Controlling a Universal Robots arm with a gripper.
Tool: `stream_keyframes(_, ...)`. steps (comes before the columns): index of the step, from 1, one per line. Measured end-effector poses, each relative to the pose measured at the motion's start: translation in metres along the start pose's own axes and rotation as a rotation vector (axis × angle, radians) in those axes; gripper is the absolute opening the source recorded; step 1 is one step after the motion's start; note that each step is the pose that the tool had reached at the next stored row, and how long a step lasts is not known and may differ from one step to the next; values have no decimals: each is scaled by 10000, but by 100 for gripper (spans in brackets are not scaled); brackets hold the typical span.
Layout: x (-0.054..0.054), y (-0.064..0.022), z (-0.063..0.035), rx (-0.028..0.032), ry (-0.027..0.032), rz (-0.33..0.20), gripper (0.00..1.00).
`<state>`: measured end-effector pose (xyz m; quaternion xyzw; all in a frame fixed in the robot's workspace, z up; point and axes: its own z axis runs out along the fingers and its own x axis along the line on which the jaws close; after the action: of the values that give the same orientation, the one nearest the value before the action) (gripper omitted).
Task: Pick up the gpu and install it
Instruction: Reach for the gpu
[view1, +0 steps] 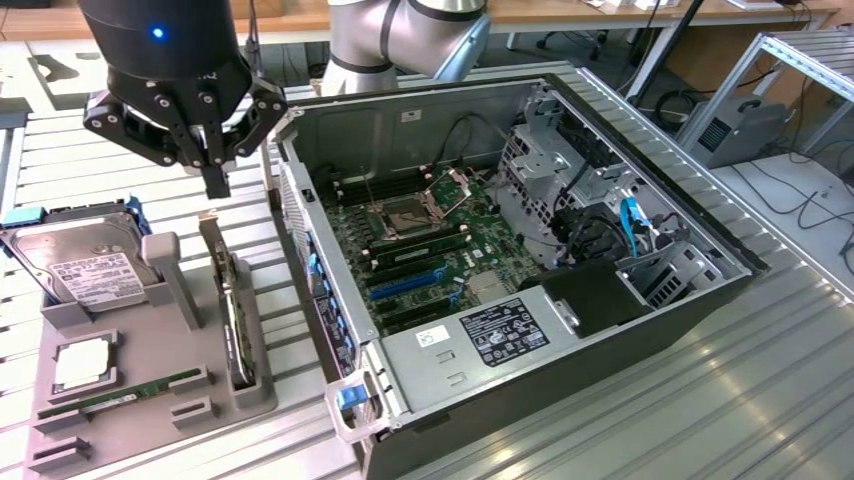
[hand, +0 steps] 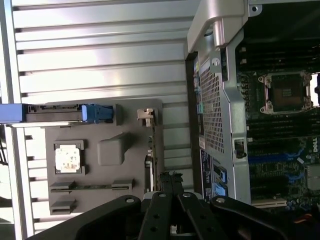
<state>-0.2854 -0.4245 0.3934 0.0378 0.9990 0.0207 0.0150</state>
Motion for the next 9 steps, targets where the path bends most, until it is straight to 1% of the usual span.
stream_keyframes(9, -2, -31, -1, -1, -1, 0, 11)
